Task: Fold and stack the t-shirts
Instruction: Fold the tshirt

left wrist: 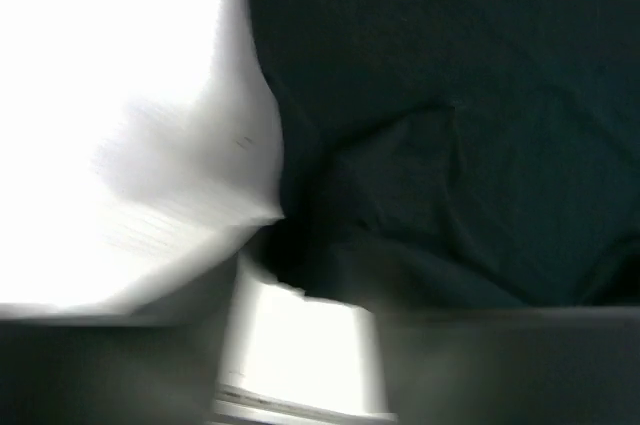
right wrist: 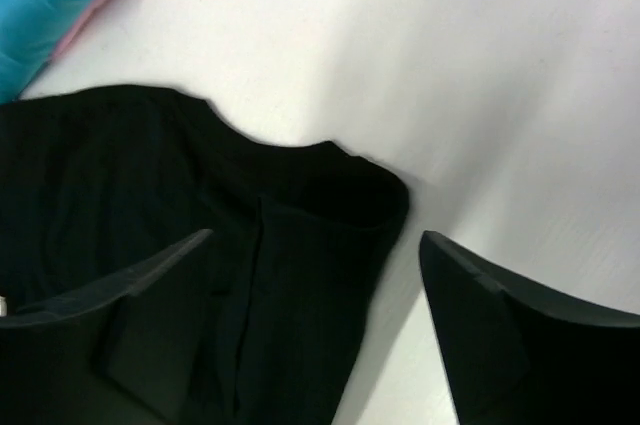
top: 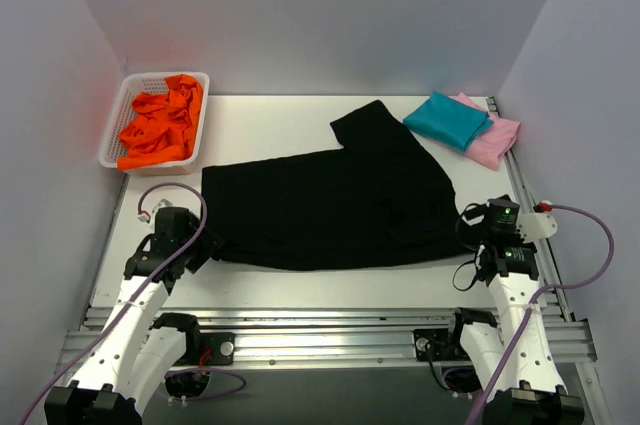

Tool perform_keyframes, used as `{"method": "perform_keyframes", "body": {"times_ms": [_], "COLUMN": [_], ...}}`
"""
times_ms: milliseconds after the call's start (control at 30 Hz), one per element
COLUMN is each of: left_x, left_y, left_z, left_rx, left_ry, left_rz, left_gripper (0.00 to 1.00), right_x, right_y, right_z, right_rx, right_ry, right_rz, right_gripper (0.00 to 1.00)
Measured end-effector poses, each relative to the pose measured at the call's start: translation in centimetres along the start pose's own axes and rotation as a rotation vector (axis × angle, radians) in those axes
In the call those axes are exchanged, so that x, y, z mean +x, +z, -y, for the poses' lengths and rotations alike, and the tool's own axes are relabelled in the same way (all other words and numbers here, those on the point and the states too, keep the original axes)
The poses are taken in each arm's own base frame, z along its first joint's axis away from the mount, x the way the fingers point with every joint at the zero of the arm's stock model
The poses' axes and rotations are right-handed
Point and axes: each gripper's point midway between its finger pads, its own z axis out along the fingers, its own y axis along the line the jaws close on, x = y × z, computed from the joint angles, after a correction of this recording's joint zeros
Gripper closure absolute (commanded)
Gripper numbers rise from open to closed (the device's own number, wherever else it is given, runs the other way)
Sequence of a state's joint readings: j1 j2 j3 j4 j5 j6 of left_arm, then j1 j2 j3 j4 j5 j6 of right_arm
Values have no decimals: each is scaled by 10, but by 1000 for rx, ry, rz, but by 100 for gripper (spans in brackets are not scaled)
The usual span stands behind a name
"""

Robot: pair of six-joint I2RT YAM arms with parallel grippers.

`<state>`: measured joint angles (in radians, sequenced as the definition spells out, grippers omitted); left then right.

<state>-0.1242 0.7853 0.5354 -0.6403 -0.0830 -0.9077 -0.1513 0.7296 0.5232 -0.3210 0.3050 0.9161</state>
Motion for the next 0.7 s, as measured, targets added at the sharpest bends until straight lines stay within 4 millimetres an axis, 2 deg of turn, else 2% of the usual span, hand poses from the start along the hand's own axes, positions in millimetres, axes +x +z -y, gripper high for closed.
{"method": "perform_keyframes", "body": {"times_ms": [67, 200, 333, 400, 500, 600, 700], "left_x": [8, 26, 25, 16, -1, -11, -11], "left_y": [-2, -13, -25, -30, -26, -3, 32], "left_z": [4, 11, 21, 29, 47, 60, 66], "left_rx": [36, 95, 137, 149, 170, 154, 100], "left_ry": [-6, 22, 42, 40, 35, 34, 39], "left_rz": [-27, -80, -68, -41, 9, 25, 1], "left_gripper": [6, 6, 6, 6, 6, 6, 6], "right_x": [1, 2, -8, -12, -1, 32, 95], "right_y": [-1, -6, -15, -19, -14, 2, 7], "right_z": [2, 7, -2, -20, -56, -92, -122], "right_rx": [6, 13, -48, -124, -259, -339, -401], "right_ry": [-7, -9, 10, 3, -44, -152, -312], "right_rz": [-4, -6, 27, 21, -56, -188, -346], "right_gripper": [6, 5, 7, 9, 12, 18, 23]}}
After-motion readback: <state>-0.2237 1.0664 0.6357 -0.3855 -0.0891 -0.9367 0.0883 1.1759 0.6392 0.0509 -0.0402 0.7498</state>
